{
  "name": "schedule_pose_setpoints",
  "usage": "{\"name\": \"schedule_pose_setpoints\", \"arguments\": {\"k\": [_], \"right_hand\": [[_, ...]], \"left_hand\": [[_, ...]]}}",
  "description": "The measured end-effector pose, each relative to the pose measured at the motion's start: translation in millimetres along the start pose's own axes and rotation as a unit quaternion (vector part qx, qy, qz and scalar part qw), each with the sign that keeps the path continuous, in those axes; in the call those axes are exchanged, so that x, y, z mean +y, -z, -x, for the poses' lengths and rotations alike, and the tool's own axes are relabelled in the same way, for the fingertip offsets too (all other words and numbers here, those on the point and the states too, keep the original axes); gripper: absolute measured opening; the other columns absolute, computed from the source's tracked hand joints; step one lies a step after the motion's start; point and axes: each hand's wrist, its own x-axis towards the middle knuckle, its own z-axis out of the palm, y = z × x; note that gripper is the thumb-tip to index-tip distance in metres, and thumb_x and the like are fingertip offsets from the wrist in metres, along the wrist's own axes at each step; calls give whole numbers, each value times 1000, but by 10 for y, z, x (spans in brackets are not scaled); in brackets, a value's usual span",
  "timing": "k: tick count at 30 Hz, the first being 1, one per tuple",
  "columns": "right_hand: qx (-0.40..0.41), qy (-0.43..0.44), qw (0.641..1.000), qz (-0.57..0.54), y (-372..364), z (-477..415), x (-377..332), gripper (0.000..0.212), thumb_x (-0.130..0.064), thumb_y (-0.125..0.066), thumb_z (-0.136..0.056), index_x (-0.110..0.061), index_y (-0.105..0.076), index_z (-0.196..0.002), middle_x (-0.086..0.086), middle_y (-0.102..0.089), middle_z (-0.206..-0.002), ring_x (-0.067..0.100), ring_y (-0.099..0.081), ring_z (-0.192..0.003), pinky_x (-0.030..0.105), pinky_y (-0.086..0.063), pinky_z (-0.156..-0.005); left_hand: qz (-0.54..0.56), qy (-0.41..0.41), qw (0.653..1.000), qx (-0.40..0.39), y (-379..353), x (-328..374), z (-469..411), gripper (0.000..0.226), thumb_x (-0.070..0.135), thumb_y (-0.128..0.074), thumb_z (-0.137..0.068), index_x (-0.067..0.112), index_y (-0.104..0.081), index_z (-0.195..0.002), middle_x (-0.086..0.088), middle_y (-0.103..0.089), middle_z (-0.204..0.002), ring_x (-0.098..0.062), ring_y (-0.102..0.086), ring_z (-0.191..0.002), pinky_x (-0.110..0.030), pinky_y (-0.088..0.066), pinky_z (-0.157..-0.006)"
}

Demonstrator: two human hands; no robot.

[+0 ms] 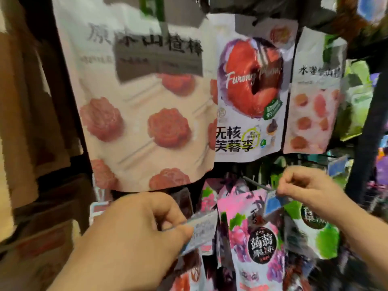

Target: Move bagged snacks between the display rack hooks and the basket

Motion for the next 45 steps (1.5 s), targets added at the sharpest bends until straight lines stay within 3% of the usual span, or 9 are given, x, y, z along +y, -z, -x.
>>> {"name": "schedule_pose_setpoints", "arguments": {"k": [8, 13, 19, 26, 30, 33, 35, 41, 45], "right_hand": [[-100, -141, 983, 55, 164, -166, -243, 29, -66, -78, -49, -40, -66, -56, -18, -65, -63, -1, -58, -63, 15, -39, -59], [-160, -177, 970, 53, 297, -243, -290, 35, -24, -86, -72, -36, -62, -50, -21, -61, -59, -6, -55, -61, 23, -38, -62], [-216, -206, 951, 86, 353, -81, -384, 32, -35, -84, -74, -29, -59, -56, -11, -61, -66, -1, -55, -65, 25, -40, -64], [-228, -203, 942, 137, 456, -175, -481, 31, -61, -73, -74, -34, -60, -67, -17, -60, -83, -3, -56, -80, 21, -43, -65], [-160, -96, 962, 198, 529, -231, -754, 45, -85, -49, -70, -41, -57, -72, -19, -61, -81, 1, -56, -77, 16, -41, -64], [13, 19, 985, 171, 706, -516, -1185, 46, -76, -49, -77, -35, -69, -80, -23, -61, -81, 4, -56, -79, 18, -37, -67], [100, 63, 980, 158, 872, -829, -1569, 27, -59, -51, -80, -37, -66, -81, -23, -60, -79, 5, -54, -81, 21, -36, -69], [278, 128, 936, 177, 1178, -1457, -2005, 43, -43, -58, -85, -6, -70, -103, 13, -63, -100, 29, -54, -99, 35, -39, -88], [252, 100, 931, 243, 1266, -1675, -1960, 49, -54, -53, -80, -14, -74, -99, 10, -61, -100, 33, -53, -103, 40, -36, -92]], "left_hand": [[-23, 147, 988, -40, 208, 292, -36, 16, 40, -75, -78, 35, -66, -66, 20, -61, -57, -1, -55, -55, -25, -47, -62], [-84, 208, 972, -71, 325, 535, -66, 15, 37, -78, -80, 28, -69, -72, 15, -68, -71, 0, -60, -70, -21, -41, -56], [-221, 189, 949, -122, 307, 695, 68, 43, 37, -69, -88, 23, -41, -59, 7, -45, -58, -13, -47, -61, -27, -35, -56], [-313, 127, 926, -170, 522, 989, -57, 10, 24, -59, -88, 22, -67, -93, 2, -69, -97, -20, -63, -92, -25, -39, -67], [-334, -69, 939, 45, 811, 1315, -96, 17, 37, -53, -92, 28, -68, -92, 10, -67, -88, -16, -62, -86, -29, -44, -68], [-293, -229, 872, 319, 1149, 1622, -156, 17, 39, -58, -88, 24, -64, -92, 6, -63, -88, -18, -55, -87, -35, -42, -77], [-268, -221, 839, 419, 1421, 1758, -261, 26, 40, -61, -85, 22, -59, -103, -4, -63, -100, -24, -52, -97, -38, -36, -88], [-272, -126, 866, 400, 1790, 1786, -423, 38, 55, -52, -82, 27, -67, -102, 5, -64, -102, -18, -50, -104, -31, -28, -85], [-252, -119, 885, 374, 1878, 1844, -415, 29, 57, -52, -80, 35, -68, -92, 22, -59, -88, -6, -46, -93, -24, -19, -75]]}}
